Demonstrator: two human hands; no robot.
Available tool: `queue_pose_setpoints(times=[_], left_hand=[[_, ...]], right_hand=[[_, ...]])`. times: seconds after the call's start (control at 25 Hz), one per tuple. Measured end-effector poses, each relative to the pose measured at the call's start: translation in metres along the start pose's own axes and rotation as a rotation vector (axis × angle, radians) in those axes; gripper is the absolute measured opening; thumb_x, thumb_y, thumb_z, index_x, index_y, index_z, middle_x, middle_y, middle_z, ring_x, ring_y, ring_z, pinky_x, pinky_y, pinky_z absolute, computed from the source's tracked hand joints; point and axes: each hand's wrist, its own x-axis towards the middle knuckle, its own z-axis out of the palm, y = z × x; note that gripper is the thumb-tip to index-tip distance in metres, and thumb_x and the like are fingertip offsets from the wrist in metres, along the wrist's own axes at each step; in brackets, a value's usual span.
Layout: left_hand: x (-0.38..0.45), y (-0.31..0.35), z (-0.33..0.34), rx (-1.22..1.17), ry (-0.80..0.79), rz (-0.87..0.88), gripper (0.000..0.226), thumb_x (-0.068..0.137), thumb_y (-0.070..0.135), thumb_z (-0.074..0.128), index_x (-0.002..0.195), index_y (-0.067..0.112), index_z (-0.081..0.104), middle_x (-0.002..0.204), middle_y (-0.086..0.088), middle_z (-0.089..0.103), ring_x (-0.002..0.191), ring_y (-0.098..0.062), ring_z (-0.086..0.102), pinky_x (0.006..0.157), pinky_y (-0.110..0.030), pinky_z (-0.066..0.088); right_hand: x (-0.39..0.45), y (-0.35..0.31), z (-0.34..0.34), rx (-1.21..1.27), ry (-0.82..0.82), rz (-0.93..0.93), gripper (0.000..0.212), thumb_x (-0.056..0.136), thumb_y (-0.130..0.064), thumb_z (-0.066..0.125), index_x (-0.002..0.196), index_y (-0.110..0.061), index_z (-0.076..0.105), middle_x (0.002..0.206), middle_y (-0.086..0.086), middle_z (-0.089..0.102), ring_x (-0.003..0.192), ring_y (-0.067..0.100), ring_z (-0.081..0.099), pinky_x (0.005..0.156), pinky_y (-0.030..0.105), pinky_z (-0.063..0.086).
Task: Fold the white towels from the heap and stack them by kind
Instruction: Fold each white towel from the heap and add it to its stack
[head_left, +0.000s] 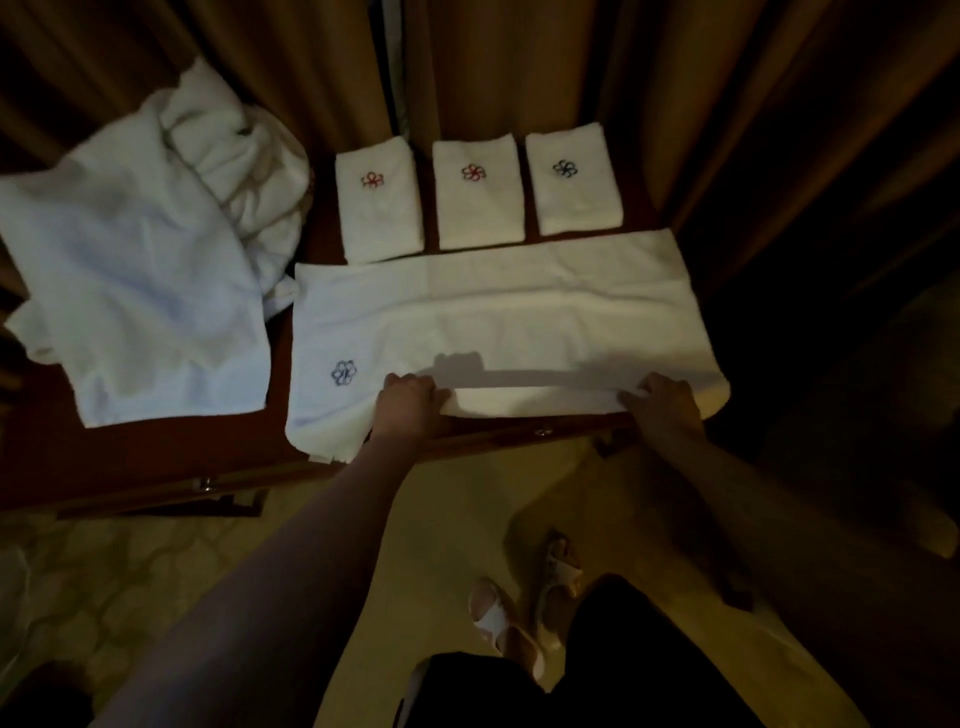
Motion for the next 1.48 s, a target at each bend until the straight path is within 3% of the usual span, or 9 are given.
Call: queue_pose_setpoints(times=[0.08, 0.16, 0.32, 0.56, 0.76, 0.88, 1.04, 1.2, 1.48], left_hand=[[0.011, -0.001, -0.003, -0.009, -0.005, -0.002, 0.036, 0.098, 0.038, 0.043, 0.108, 0.014, 0.067, 0.101, -0.007, 0.065, 0.098, -0.028, 0.054, 0.08, -0.033, 0.039], [0.021, 0.003, -0.006, -0.028, 0.022, -0.047, 0.037, 0.098, 0.038, 0.042, 0.11, 0.012, 0.065, 0.101, -0.006, 0.064, 0.097, -0.028, 0.054, 0.082, -0.034, 0.038], [0.042, 0.016, -0.009, -0.012, 0.102, -0.129, 0.037, 0.099, 0.035, 0.046, 0.1, 0.004, 0.067, 0.098, -0.015, 0.065, 0.102, -0.033, 0.05, 0.086, -0.039, 0.044], [0.092, 0.037, 0.009, 0.001, 0.108, -0.274, 0.041, 0.099, 0.037, 0.044, 0.118, 0.003, 0.058, 0.114, -0.02, 0.059, 0.111, -0.036, 0.047, 0.094, -0.042, 0.04], [0.128, 0.073, 0.037, 0.036, -0.047, -0.245, 0.053, 0.093, 0.046, 0.052, 0.135, 0.014, 0.046, 0.139, -0.018, 0.045, 0.136, -0.037, 0.029, 0.113, -0.053, 0.021], [0.138, 0.092, 0.049, 0.167, -0.124, -0.301, 0.061, 0.094, 0.059, 0.039, 0.138, 0.016, 0.045, 0.146, -0.015, 0.039, 0.142, -0.037, 0.019, 0.112, -0.064, 0.004], [0.142, 0.113, 0.058, 0.196, -0.091, -0.367, 0.071, 0.094, 0.066, 0.023, 0.131, 0.014, 0.052, 0.142, -0.016, 0.045, 0.141, -0.038, 0.022, 0.11, -0.067, -0.001], [0.143, 0.129, 0.067, 0.325, -0.024, -0.005, 0.073, 0.087, 0.075, 0.033, 0.124, 0.017, 0.058, 0.127, -0.011, 0.058, 0.119, -0.033, 0.044, 0.102, -0.047, 0.027], [0.171, 0.155, 0.079, 0.269, -0.033, 0.182, 0.036, 0.094, 0.033, 0.054, 0.124, 0.015, 0.059, 0.115, -0.013, 0.064, 0.112, -0.034, 0.051, 0.093, -0.041, 0.033]], right_hand=[[0.01, -0.005, -0.013, -0.152, 0.05, -0.09, 0.013, 0.091, -0.012, 0.054, 0.099, -0.006, 0.061, 0.105, 0.014, 0.061, 0.103, 0.034, 0.052, 0.081, 0.034, 0.041], [0.023, -0.012, -0.022, -0.262, 0.077, -0.088, 0.022, 0.087, -0.003, 0.05, 0.105, -0.009, 0.062, 0.114, 0.014, 0.059, 0.11, 0.033, 0.048, 0.092, 0.035, 0.037], [0.049, -0.006, -0.03, -0.356, 0.064, -0.095, 0.021, 0.094, -0.016, 0.046, 0.108, -0.015, 0.063, 0.123, 0.008, 0.054, 0.117, 0.031, 0.044, 0.102, 0.037, 0.032], [0.105, -0.024, -0.045, -0.343, 0.049, -0.1, 0.035, 0.096, -0.023, 0.05, 0.124, -0.003, 0.049, 0.126, 0.023, 0.048, 0.121, 0.039, 0.044, 0.089, 0.044, 0.047], [0.159, -0.014, -0.041, -0.497, -0.124, -0.154, 0.039, 0.099, -0.023, 0.043, 0.132, -0.003, 0.037, 0.134, 0.02, 0.046, 0.129, 0.038, 0.033, 0.091, 0.045, 0.043], [0.178, -0.004, -0.042, -0.501, -0.104, -0.252, 0.031, 0.1, -0.027, 0.041, 0.123, -0.005, 0.045, 0.123, 0.018, 0.053, 0.12, 0.035, 0.041, 0.086, 0.042, 0.042], [0.198, 0.011, -0.048, -0.725, -0.139, -0.372, 0.039, 0.096, -0.041, 0.048, 0.121, -0.01, 0.047, 0.12, 0.011, 0.057, 0.116, 0.032, 0.045, 0.098, 0.042, 0.032], [0.216, 0.028, -0.053, -0.653, -0.202, -0.318, 0.043, 0.091, -0.027, 0.055, 0.129, -0.011, 0.041, 0.125, 0.012, 0.052, 0.119, 0.033, 0.043, 0.101, 0.044, 0.031], [0.235, 0.052, -0.054, -0.379, -0.077, 0.081, 0.047, 0.096, -0.037, 0.049, 0.135, -0.011, 0.046, 0.137, 0.015, 0.048, 0.122, 0.036, 0.048, 0.091, 0.04, 0.043]])
